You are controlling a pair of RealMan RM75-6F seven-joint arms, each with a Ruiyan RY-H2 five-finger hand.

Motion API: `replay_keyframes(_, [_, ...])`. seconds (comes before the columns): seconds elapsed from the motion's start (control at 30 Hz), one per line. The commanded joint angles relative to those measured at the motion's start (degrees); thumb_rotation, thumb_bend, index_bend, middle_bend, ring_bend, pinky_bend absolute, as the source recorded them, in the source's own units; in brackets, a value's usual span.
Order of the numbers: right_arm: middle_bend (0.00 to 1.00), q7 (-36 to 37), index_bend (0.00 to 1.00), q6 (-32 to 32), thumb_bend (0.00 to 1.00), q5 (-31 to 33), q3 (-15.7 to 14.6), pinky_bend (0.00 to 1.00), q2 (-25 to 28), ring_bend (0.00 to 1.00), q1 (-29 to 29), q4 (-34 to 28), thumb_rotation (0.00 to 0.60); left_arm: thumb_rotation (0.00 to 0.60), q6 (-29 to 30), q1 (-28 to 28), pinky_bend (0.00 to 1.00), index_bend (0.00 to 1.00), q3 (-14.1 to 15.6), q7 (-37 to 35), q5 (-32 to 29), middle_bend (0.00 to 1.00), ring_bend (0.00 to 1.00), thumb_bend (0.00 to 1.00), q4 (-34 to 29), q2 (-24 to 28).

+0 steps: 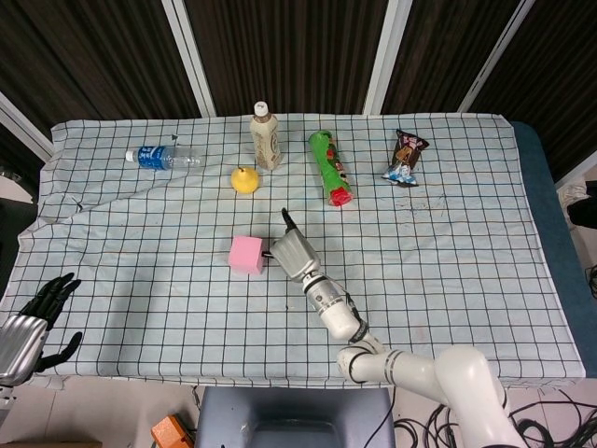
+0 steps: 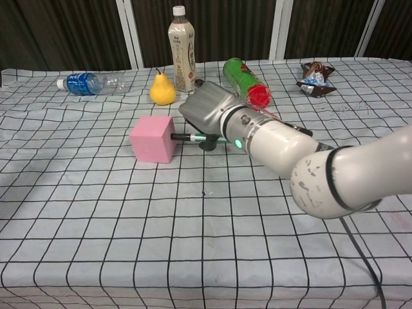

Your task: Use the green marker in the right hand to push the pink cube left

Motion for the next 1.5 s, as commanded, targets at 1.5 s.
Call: replay_keyframes(1.5, [0.71, 31.8, 0.76, 12.6, 0.5, -17.3, -18.3, 0.13, 20.5, 0.46, -28.1, 1.4, 0.6, 0.6, -0.7, -0.2, 0.24, 0.0, -0.2, 2.7, -0.2, 0.0, 0.0, 0.4, -1.1, -0.6])
